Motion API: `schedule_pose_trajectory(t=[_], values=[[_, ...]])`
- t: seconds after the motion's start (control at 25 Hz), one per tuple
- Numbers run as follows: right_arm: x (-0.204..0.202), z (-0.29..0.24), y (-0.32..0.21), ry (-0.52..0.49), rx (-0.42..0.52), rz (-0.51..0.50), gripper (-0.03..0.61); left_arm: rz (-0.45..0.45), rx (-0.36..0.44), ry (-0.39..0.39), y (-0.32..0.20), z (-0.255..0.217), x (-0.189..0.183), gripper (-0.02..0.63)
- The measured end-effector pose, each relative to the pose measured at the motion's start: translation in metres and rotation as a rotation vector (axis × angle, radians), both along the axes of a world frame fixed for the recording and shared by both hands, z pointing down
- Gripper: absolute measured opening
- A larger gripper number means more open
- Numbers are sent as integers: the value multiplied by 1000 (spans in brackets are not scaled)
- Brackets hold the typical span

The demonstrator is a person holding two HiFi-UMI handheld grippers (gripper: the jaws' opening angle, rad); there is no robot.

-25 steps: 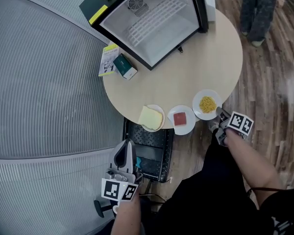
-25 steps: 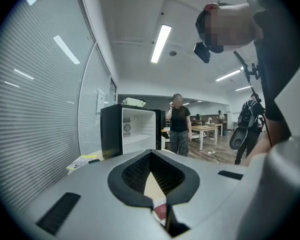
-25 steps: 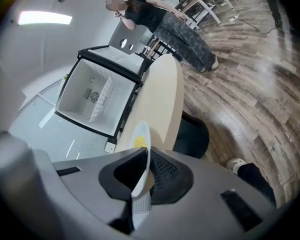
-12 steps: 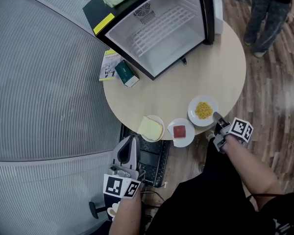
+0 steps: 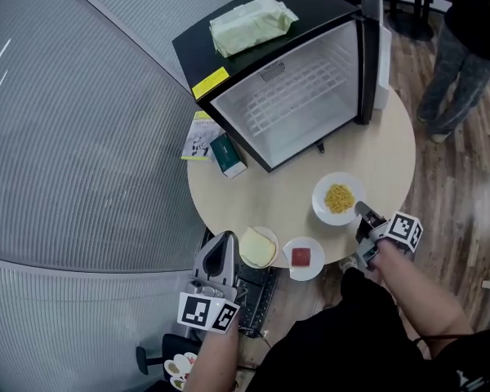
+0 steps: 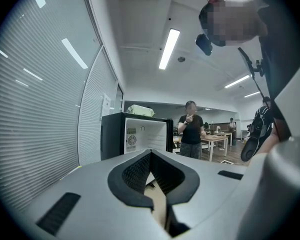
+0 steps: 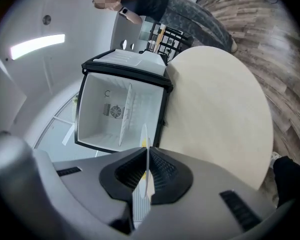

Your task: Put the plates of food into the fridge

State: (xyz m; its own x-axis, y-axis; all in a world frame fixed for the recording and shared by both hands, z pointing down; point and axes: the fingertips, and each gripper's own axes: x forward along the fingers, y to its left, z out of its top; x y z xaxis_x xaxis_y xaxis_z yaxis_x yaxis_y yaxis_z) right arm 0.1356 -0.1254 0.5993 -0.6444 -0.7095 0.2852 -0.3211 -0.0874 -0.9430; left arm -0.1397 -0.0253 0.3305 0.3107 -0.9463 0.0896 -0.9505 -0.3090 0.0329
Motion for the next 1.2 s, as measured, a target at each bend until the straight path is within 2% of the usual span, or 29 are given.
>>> schedule_pose_trajectory(t=[0.2, 0.48, 0.68, 1.2], values=[[-9, -40, -52, -33, 76, -32, 18, -41, 51, -3, -31, -19, 2, 3], [-27, -92, -127, -56, 117, -60, 18, -73, 111, -14, -77, -44, 7, 3], [-53, -115, -170, -78, 116, -68, 18, -112, 152, -29, -104, -60, -2, 3], [-115, -106, -225, -81, 58, -96, 18, -238, 107, -40, -120, -50, -38, 3]])
